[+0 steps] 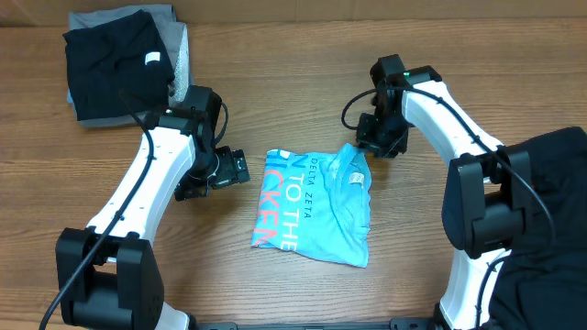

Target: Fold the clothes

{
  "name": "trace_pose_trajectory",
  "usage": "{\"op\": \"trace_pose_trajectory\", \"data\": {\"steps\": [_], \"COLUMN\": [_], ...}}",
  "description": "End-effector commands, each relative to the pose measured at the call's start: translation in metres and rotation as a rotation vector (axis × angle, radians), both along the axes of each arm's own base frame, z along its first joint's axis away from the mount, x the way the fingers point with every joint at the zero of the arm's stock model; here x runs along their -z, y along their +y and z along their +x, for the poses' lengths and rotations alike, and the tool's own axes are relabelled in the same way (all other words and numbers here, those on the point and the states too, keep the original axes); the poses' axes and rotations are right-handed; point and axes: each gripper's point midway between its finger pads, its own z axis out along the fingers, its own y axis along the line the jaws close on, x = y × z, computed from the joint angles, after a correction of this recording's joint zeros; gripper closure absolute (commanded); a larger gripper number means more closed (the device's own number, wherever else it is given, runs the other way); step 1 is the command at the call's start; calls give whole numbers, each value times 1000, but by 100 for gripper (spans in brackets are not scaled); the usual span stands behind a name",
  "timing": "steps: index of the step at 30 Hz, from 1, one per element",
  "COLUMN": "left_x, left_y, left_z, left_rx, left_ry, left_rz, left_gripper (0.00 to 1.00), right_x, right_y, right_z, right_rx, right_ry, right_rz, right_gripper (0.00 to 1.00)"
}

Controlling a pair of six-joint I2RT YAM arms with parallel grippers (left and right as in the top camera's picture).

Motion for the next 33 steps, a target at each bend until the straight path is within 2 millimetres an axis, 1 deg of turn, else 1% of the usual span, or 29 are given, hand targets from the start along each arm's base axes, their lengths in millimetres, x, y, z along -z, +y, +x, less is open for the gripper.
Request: {"op": "trace_pose_trajectory", "data": {"steps": [1,3,4,11,19,22,24,26,29,33], "left_x": [2,2,2,2,2,2,2,2,2,2], "left_y": [1,1,2,2,2,2,1,1,1,1], "left_z": [-1,-1,-1,-1,-1,0,0,0,0,0], "left_rx": [-14,-14,-14,-14,-14,-14,-14,-14,-14,-13], "left_ry": [6,6,6,5,5,4,3,3,2,2], "left_rz": [7,7,8,8,8,8,8,8,7,7], "left_gripper": [0,0,0,0,0,0,0,0,0,0], "right_x": [-13,-13,-12,-8,9,11,11,10,11,11], "right_y": [29,30,30,32,36,38,39,39,40,39], "right_z": [1,0,0,-3,-6,-5,-2,1,3,4], "right_rx": [-80,-85,-86,-87,-81,-79,-79,-72,-63,-63], "right_ry": [-19,-18,-17,-11,-15,-23,-34,-44,-49,-54], "right_rz": [149,148,148,158,187,198,201,203,204,201], "right_gripper": [45,36,35,32,33,39,46,55,62,75]}}
